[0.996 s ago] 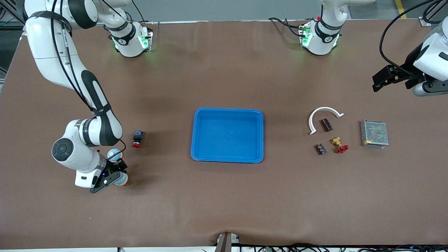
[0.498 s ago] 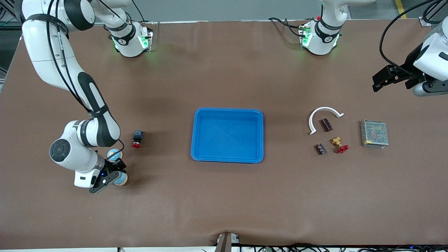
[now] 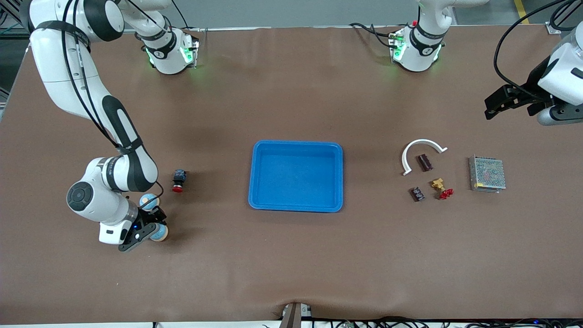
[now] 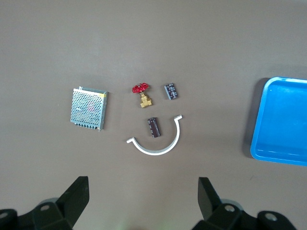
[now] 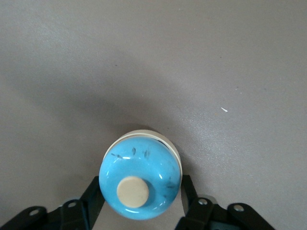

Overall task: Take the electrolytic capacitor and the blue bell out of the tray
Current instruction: 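Lower the bell beside the first bell and open the right gripper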

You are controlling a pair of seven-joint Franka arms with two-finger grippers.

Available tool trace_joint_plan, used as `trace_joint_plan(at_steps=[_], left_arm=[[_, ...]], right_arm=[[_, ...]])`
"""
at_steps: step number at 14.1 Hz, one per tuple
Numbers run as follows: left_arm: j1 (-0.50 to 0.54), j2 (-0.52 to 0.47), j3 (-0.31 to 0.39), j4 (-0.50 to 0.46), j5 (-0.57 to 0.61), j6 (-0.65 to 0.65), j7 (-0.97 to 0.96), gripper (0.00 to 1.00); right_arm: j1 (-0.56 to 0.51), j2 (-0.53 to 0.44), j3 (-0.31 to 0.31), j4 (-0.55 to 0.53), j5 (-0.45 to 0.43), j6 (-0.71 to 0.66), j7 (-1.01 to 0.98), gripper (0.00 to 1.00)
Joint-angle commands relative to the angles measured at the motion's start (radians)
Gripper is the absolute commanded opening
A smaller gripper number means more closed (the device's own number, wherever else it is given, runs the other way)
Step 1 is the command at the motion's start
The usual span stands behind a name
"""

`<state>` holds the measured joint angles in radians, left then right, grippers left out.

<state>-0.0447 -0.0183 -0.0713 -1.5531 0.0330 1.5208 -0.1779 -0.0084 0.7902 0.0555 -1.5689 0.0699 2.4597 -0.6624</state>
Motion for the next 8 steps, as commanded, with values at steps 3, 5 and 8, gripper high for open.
trace_joint_plan(at_steps=[3, 5, 8], left_arm=[[0.005, 0.006, 0.002, 0.021, -0.012, -0.021, 0.017, 1.0], [0.003, 0.006, 0.002, 0.021, -0.008, -0.021, 0.015, 1.0], [0.003, 0.006, 0.002, 0.021, -0.01, -0.019, 0.015, 1.0]], right_arm=[[-0.013, -0.012, 0.018, 0.024, 0.045, -0.05, -0.017, 1.0], [-0.01, -0.017, 0.018, 0.046, 0.071, -0.086, -0.013, 1.0], [0.01, -0.042, 0.015, 0.153, 0.064, -0.282, 0.079, 1.0]])
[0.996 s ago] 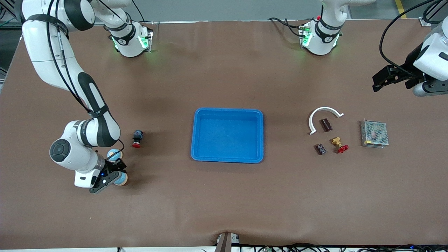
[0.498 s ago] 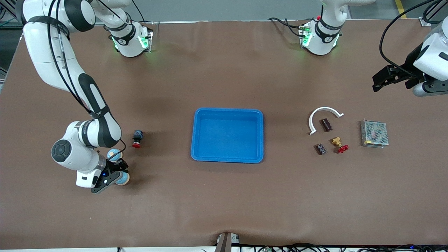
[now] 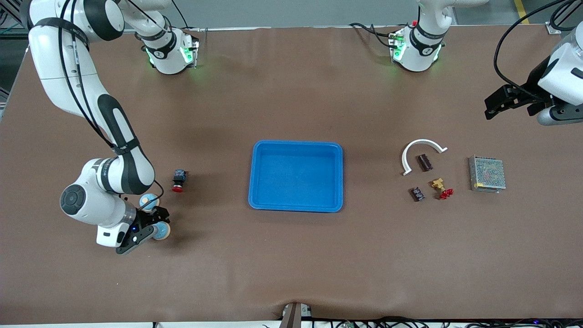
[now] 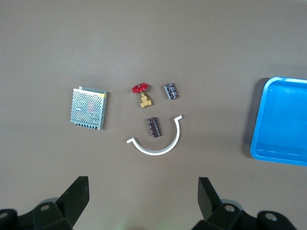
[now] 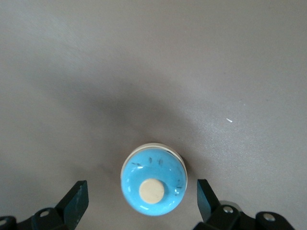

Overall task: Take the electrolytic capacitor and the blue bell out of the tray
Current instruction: 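Lower the bell beside the first bell and open the right gripper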

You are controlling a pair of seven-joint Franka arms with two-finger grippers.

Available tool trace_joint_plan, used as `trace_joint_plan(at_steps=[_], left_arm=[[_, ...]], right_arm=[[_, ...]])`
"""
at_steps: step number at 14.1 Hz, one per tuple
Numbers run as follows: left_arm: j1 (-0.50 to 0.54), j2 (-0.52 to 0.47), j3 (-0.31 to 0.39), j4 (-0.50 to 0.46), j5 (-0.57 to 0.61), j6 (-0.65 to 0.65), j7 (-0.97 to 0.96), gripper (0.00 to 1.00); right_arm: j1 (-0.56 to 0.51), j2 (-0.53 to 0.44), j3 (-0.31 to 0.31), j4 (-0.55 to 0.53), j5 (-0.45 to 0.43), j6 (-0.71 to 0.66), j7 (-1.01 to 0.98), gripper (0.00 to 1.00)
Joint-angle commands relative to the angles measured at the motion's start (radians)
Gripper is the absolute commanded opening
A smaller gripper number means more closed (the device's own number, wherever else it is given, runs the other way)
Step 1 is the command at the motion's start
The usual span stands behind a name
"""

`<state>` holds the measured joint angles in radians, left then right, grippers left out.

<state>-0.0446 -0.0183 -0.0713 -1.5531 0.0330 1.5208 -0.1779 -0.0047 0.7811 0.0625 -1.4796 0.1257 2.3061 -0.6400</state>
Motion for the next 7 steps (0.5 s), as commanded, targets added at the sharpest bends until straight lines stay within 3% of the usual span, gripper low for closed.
trace_joint_plan(at_steps=[1, 4, 7], left_arm=[[0.005, 0.006, 0.002, 0.021, -0.013, -0.021, 0.015, 1.0], [-0.006, 0.009, 0.001, 0.022, -0.004, -0.019, 0.011, 1.0], [-0.003, 0.011, -0.001, 0.022, -0.007, -0.019, 0.014, 1.0]], right_arm=[[0.018, -0.036, 0.003, 0.106, 0.0, -0.214, 0.109, 1.0], [0.043, -0.055, -0.003, 0.228, -0.027, -0.455, 0.255, 1.0], [0.046, -0.118, 0.003, 0.243, -0.061, -0.54, 0.333, 1.0]])
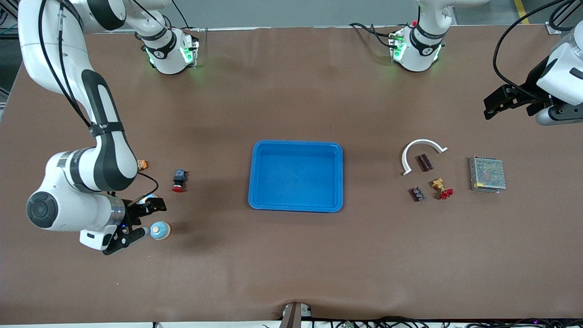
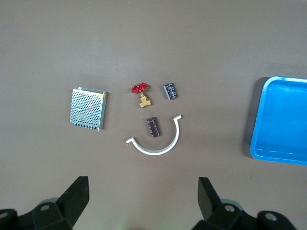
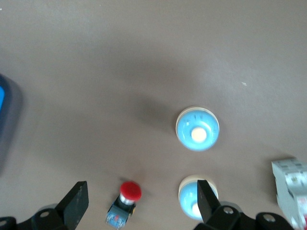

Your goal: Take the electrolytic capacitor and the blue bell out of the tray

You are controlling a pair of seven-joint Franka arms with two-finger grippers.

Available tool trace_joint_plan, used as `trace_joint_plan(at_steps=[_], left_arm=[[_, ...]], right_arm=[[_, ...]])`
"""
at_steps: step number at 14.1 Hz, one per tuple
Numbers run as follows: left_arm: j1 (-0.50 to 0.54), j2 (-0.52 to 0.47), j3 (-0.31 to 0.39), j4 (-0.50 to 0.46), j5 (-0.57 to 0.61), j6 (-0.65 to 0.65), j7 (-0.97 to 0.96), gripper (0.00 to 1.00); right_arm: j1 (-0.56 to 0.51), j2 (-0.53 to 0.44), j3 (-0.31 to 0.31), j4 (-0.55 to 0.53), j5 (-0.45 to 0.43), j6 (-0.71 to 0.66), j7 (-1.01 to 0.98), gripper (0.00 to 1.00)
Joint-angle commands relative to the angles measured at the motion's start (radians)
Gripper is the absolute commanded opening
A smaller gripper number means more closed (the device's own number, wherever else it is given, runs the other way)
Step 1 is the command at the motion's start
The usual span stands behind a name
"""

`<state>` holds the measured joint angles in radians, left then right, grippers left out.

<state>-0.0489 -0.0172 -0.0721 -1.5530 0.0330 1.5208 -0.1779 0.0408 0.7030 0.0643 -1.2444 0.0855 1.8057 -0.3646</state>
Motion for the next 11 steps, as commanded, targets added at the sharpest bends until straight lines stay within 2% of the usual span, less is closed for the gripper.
trace_joint_plan(at_steps=[1, 5, 9, 11], left_arm=[[0.006, 0.022, 0.002, 0.022, -0.018, -0.019, 0.014, 1.0], [0.004, 0.026, 0.002, 0.024, -0.015, -0.017, 0.012, 1.0], [0.003, 0.026, 0.002, 0.024, -0.004, -0.017, 0.012, 1.0], [-0.002, 0.026, -0.001, 0.039, -0.001, -0.013, -0.001, 1.0]], right_arm=[[0.001, -0.083, 0.003, -0.001, -0.02, -0.052, 0.1, 1.0], [0.031, -0.23, 0.002, -0.012, -0.052, -0.261, 0.234, 1.0], [0.037, -0.367, 0.002, -0.021, -0.061, -0.432, 0.276, 1.0], [0.039, -0.456, 0.002, -0.081, -0.061, -0.48, 0.305, 1.0]])
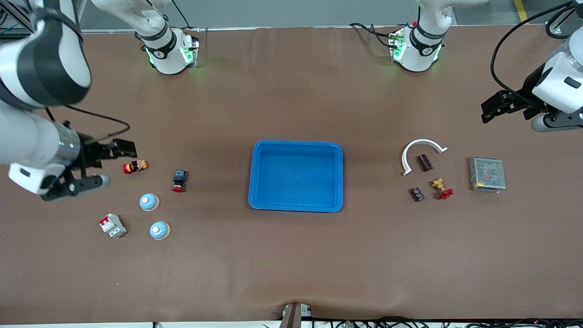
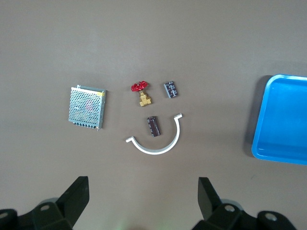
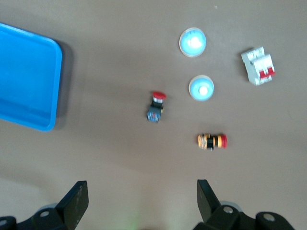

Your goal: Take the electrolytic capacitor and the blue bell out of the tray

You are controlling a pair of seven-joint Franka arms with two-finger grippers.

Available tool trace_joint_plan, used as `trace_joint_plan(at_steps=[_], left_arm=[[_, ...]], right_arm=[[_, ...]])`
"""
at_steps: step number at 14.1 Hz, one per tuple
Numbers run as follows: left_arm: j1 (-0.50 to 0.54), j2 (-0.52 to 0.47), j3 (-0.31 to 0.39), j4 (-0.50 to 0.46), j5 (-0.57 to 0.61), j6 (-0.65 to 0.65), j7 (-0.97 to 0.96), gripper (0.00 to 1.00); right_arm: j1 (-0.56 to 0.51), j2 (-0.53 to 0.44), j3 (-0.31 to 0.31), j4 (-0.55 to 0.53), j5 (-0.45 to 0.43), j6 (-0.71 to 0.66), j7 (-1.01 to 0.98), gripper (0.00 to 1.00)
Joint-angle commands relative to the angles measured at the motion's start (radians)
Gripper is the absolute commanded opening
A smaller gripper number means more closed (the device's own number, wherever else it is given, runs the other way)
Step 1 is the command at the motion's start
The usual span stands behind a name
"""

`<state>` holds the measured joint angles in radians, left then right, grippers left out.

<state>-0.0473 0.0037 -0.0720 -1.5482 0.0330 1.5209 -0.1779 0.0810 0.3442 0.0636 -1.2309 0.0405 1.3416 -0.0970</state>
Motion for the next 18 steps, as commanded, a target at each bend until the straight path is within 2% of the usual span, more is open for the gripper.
trace_joint_plan(at_steps=[1, 4, 6, 10, 14, 18], left_arm=[[-0.005, 0.007, -0.002, 0.037, -0.002, -0.014, -0.003, 1.0], [-0.003, 0.007, -0.003, 0.039, -0.002, -0.013, -0.003, 1.0], [0.0, 0.007, -0.003, 0.039, -0.002, -0.013, -0.005, 1.0], [-0.002, 0.005, -0.005, 0.039, -0.002, -0.015, -0.005, 1.0], [0.003, 0.005, -0.005, 0.039, -0.005, -0.015, -0.003, 1.0], [0.003, 0.005, -0.005, 0.037, -0.004, -0.015, -0.003, 1.0]], right_arm=[[-0.001, -0.156, 0.002, -0.149, -0.016, -0.015, 0.051, 1.0], [-0.006, -0.321, 0.002, -0.287, -0.016, -0.012, 0.056, 1.0], [-0.014, -0.395, -0.002, -0.344, -0.016, -0.01, 0.056, 1.0], [-0.064, -0.479, -0.002, -0.416, -0.016, -0.002, 0.056, 1.0], [-0.102, -0.574, -0.004, -0.534, -0.016, 0.047, 0.049, 1.0], [-0.156, -0.591, -0.007, -0.555, -0.016, 0.062, 0.005, 1.0]])
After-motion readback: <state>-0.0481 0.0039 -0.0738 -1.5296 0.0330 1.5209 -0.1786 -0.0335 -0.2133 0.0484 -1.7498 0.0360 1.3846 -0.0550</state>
